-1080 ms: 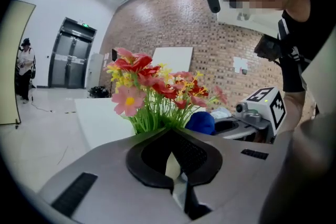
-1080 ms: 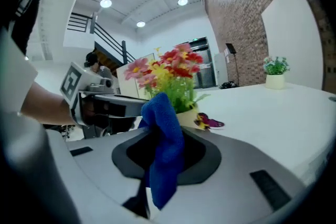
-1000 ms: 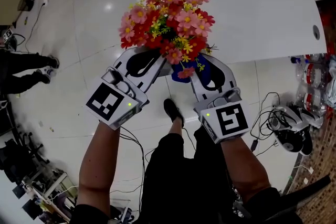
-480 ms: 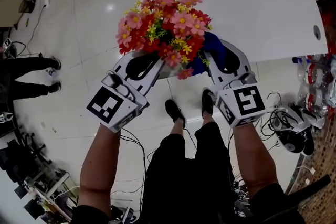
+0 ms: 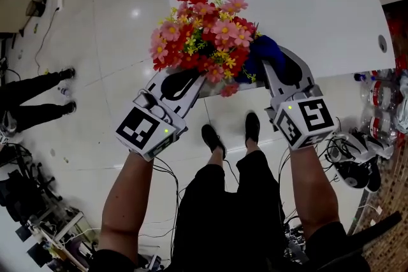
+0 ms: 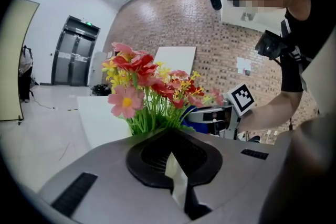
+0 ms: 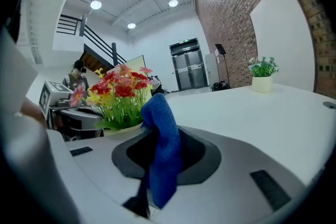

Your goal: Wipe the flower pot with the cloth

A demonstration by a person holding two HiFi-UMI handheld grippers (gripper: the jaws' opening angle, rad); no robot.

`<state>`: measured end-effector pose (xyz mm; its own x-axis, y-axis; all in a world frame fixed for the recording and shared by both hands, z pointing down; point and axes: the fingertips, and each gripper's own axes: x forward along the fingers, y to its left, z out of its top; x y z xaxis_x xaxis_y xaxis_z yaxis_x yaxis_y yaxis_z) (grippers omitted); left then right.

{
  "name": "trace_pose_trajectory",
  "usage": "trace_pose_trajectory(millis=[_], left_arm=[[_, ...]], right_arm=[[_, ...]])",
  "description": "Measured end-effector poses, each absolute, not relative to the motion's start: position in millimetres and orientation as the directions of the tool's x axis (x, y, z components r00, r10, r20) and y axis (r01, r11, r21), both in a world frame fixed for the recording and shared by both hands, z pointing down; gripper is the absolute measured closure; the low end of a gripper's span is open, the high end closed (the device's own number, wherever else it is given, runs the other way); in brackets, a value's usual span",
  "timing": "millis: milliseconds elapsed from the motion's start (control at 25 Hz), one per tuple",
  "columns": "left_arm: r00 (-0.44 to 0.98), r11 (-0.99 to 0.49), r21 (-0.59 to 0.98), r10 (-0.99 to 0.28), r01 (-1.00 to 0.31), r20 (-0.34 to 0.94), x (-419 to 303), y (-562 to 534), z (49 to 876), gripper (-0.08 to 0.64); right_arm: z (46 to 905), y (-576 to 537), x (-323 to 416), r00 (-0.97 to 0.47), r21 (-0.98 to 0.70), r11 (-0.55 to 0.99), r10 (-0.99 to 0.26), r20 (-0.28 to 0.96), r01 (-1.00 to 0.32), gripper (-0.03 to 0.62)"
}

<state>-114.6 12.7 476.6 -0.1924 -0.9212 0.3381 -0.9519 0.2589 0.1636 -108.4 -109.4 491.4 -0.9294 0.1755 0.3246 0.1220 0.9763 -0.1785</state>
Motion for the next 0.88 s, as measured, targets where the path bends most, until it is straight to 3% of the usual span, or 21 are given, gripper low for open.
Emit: trace_pose_trajectory(millis=[400, 640, 880], left_arm=[[-0.254, 0.319, 0.152, -0.907, -0.936, 0.337, -120, 5, 477, 0.56], [-0.351, 0.432, 0.157, -0.858, -0.888, 0.376, -124, 4, 476, 0.56], [-0.521, 0.624, 0.193, -0.755, -0.757, 0.399, -129, 6, 469, 0.56]], right_arm=[[410, -151, -100, -0.926, -0.111, 0.973, 0.225, 0.303, 0.201, 0.514], [404, -180, -137, -0.888, -0.126, 0.927, 0.374, 0.266, 0.353, 0.512], [442, -156, -194, -0.725, -0.155, 0.783, 0.618, 0.303, 0.602, 0.514]])
